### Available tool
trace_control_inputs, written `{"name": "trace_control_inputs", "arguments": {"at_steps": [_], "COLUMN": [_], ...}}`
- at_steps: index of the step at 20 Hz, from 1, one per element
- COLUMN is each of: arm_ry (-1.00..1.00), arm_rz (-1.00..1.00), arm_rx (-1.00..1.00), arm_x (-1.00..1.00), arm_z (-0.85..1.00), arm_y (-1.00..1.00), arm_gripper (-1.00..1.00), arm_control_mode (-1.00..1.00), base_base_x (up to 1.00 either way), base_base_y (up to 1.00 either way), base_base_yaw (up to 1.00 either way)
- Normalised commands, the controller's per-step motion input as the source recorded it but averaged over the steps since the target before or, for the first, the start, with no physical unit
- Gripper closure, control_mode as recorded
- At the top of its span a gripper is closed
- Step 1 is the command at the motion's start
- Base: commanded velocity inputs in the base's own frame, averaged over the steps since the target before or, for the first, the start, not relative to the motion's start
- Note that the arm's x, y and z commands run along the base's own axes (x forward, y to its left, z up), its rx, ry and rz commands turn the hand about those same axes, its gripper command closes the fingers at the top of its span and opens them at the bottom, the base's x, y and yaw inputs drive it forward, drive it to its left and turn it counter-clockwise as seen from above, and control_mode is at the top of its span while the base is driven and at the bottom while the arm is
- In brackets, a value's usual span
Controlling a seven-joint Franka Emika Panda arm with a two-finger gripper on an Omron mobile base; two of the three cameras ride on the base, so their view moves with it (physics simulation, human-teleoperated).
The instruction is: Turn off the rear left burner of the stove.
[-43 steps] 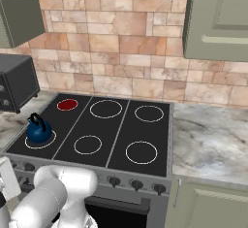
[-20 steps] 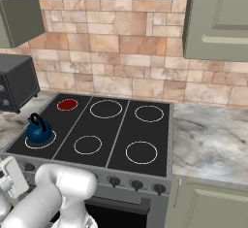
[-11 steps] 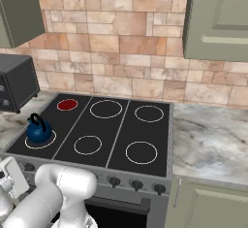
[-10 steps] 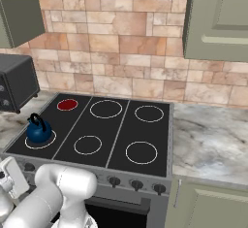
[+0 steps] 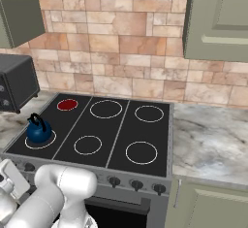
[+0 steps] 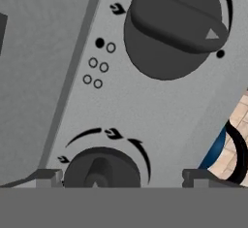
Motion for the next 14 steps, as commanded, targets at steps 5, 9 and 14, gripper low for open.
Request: {"name": "trace_control_inputs", "arguments": {"at_steps": [5, 9, 14], "arm_ry": [-0.07, -0.01, 0.0], "arm_rz": [0.01, 0.0, 0.0], "arm_rx": [0.0, 0.0, 0.0], "arm_x": [0.0, 0.0, 0.0], "arm_z": [-0.23, -0.16, -0.22], "arm_y": [0.0, -0.02, -0.02], "arm_gripper": [-1.0, -1.0, -1.0], "arm_control_mode": [-1.0, -1.0, -1.0], "base_base_x": [0.0, 0.0, 0.0], "base_base_y": [0.0, 0.0, 0.0], "base_base_yaw": [0.0, 0.0, 0.0]}}
